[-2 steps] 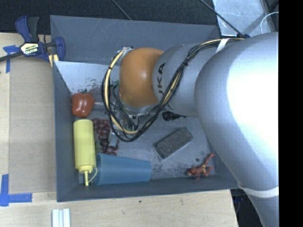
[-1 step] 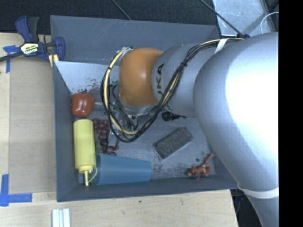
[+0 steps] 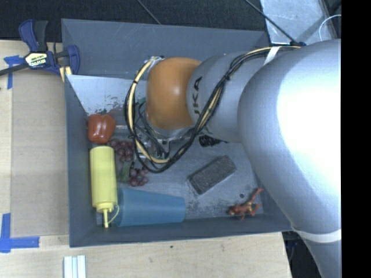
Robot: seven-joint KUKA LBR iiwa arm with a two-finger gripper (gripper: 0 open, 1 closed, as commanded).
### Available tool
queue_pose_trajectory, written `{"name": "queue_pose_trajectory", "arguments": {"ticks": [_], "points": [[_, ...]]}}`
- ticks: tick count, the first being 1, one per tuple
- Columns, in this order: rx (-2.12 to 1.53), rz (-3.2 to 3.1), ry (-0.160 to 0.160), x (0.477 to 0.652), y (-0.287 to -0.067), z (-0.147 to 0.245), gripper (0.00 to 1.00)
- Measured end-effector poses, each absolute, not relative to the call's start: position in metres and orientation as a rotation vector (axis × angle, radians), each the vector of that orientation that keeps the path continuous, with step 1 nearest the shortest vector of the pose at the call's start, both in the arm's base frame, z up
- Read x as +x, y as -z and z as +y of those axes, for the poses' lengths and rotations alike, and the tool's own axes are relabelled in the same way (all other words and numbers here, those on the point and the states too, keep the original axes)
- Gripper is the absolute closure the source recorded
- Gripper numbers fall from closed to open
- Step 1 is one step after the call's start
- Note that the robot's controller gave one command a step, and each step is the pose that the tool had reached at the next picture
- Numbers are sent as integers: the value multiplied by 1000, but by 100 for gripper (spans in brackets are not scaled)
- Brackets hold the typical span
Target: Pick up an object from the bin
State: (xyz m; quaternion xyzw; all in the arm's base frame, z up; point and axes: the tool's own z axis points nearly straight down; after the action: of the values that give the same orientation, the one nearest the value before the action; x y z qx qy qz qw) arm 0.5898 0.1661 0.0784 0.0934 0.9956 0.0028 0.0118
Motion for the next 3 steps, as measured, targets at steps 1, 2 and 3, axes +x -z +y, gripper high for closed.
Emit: {"name": "queue_pose_trajectory", "arguments": {"ticks": [1, 2, 3], "points": [[291, 3104, -9, 590, -78, 166, 100], [293, 3114, -3, 587, -92, 165, 100], [294, 3111, -6, 587, -139, 165, 100]]}}
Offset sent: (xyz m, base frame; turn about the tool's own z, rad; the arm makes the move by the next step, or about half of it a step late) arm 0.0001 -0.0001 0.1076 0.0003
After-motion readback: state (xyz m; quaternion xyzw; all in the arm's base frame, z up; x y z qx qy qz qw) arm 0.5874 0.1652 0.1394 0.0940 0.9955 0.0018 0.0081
